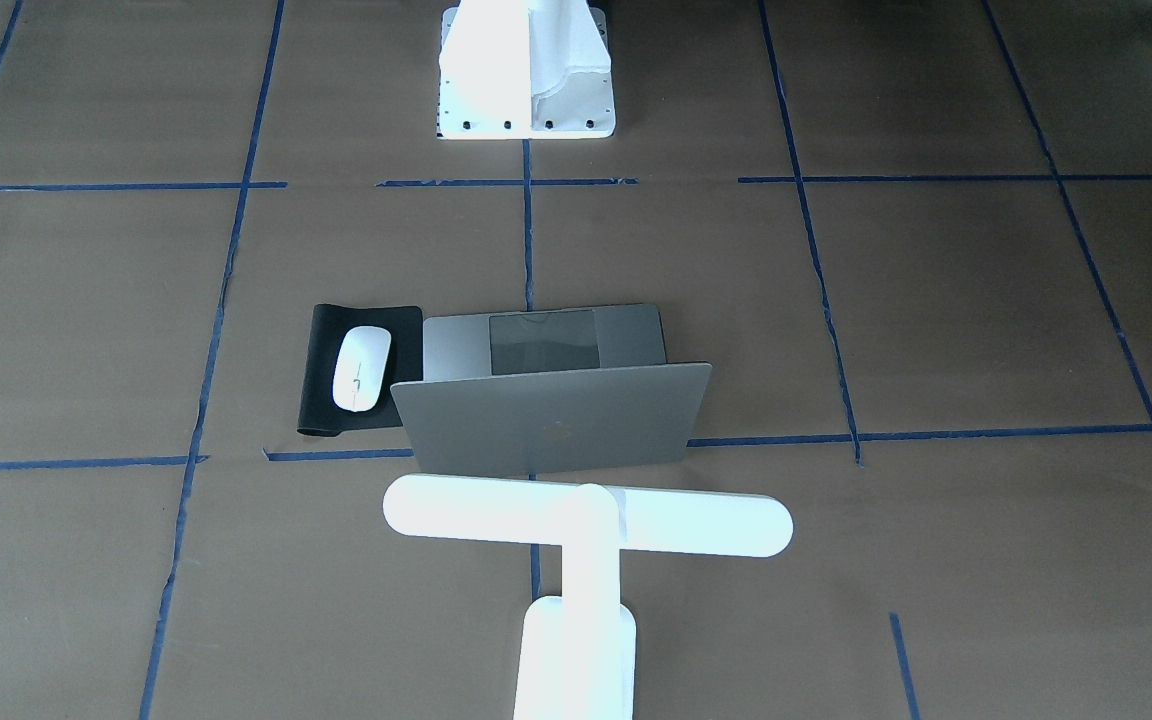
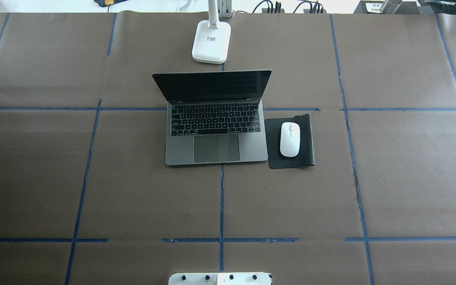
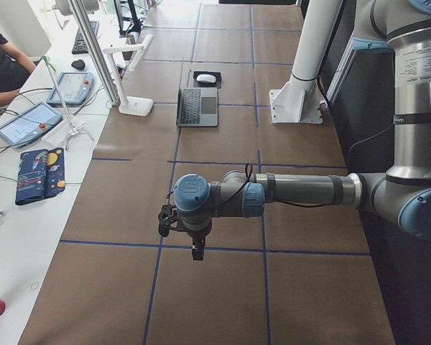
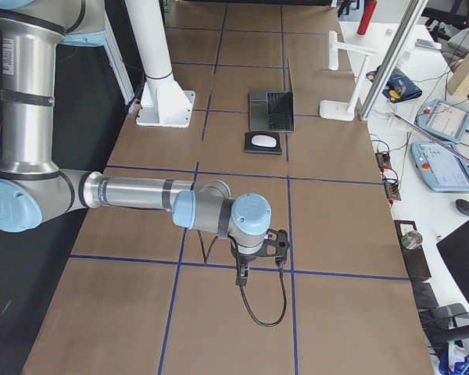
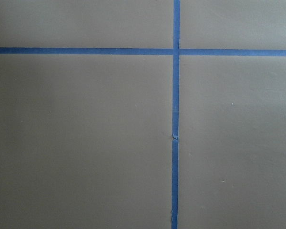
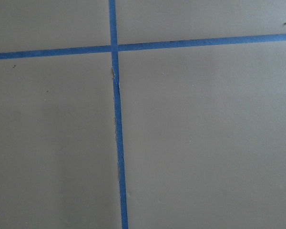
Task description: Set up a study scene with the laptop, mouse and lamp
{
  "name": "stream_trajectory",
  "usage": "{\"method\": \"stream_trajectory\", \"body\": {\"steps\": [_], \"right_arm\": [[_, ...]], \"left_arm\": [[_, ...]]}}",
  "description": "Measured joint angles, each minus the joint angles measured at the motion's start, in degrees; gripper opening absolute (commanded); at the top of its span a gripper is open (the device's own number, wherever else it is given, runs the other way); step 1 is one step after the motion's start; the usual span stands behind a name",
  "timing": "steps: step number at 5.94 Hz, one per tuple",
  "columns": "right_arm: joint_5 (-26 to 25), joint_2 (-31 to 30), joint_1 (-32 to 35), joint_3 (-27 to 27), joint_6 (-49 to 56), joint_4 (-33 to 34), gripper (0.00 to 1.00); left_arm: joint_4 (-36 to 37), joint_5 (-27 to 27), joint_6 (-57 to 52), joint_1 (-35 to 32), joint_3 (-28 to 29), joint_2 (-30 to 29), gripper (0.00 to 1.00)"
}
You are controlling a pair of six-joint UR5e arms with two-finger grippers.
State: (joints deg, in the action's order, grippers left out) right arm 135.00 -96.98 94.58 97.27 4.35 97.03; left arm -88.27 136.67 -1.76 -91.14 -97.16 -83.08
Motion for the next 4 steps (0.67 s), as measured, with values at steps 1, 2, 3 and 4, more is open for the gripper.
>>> {"method": "stream_trajectory", "body": {"steps": [1, 2, 3, 4], "right_arm": [[0.0, 0.2, 0.0, 0.0, 0.0, 0.0, 1.0], [0.0, 0.3, 0.0, 0.1, 0.0, 0.0, 1.0], [0.0, 0.4, 0.0, 0.1, 0.0, 0.0, 1.0], [0.0, 0.5, 0.0, 0.2, 0.0, 0.0, 1.0]], "left_arm": [[-0.1, 0.0, 0.0, 0.0, 0.0, 0.0, 1.0], [-0.1, 0.0, 0.0, 0.0, 0.0, 0.0, 1.0], [-0.1, 0.0, 0.0, 0.0, 0.0, 0.0, 1.0], [-0.1, 0.0, 0.0, 0.0, 0.1, 0.0, 1.0]]}}
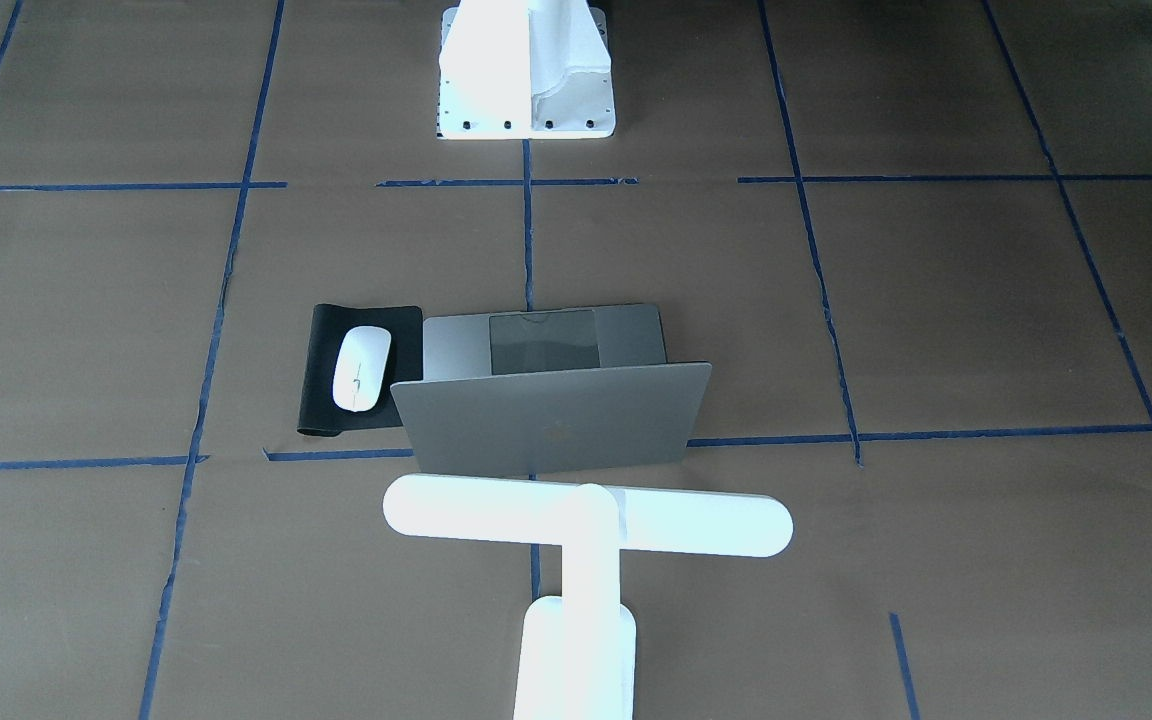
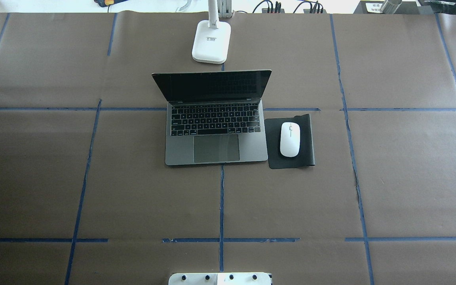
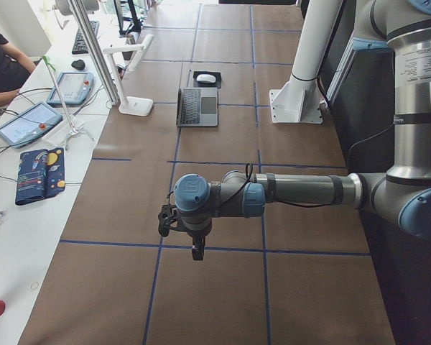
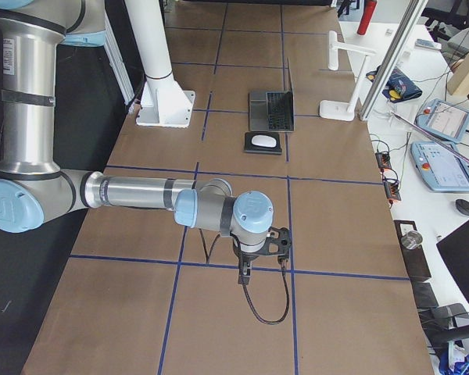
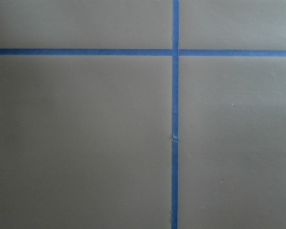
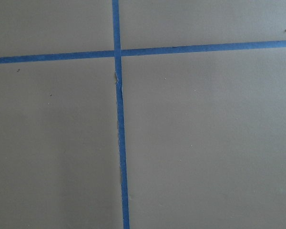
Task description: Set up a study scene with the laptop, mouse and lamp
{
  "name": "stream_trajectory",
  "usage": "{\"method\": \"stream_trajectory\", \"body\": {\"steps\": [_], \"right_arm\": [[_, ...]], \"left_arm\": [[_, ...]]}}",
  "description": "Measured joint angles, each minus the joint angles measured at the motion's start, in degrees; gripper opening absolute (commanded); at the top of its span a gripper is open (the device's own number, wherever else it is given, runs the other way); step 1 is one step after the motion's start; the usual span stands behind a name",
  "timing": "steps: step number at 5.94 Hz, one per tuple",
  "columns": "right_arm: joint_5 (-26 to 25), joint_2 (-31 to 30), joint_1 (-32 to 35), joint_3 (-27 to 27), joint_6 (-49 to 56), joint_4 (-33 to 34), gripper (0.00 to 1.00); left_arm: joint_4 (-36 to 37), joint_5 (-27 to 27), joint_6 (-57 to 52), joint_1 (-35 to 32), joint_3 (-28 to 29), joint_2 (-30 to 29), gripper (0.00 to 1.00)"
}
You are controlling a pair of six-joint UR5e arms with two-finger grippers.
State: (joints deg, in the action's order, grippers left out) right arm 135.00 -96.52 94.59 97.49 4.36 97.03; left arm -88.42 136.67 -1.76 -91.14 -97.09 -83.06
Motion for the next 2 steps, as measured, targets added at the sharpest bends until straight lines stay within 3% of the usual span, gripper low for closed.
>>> {"method": "stream_trajectory", "body": {"steps": [2], "right_arm": [[0.0, 0.1, 0.0, 0.3, 0.0, 0.0, 1.0]], "left_arm": [[0.0, 0.0, 0.0, 0.0, 0.1, 0.0, 1.0]]}}
